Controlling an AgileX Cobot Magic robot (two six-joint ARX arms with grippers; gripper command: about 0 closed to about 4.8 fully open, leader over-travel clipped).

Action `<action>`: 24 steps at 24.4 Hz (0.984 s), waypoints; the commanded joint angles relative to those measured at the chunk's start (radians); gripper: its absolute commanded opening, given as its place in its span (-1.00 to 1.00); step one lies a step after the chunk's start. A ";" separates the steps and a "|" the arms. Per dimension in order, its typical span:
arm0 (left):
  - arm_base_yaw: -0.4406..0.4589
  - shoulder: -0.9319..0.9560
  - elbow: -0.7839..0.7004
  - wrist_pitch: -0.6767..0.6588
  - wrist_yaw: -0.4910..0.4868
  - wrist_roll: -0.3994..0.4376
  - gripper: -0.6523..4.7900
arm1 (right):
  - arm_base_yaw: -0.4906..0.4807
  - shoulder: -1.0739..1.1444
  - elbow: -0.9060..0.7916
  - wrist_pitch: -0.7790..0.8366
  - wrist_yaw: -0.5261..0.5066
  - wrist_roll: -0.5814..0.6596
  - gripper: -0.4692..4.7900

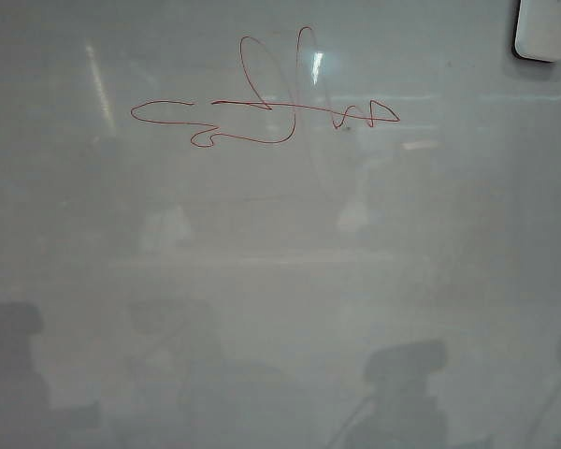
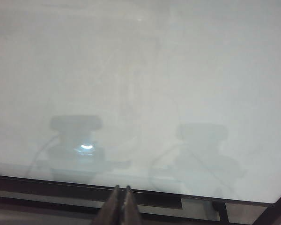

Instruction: Grab the whiteboard eraser that is attached to the surface of the whiteboard and use it to clean the writing on the whiteboard.

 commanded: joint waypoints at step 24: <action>-0.293 0.203 1.097 -0.874 0.332 0.103 -0.78 | 0.000 -0.001 0.000 0.002 0.001 0.003 -0.84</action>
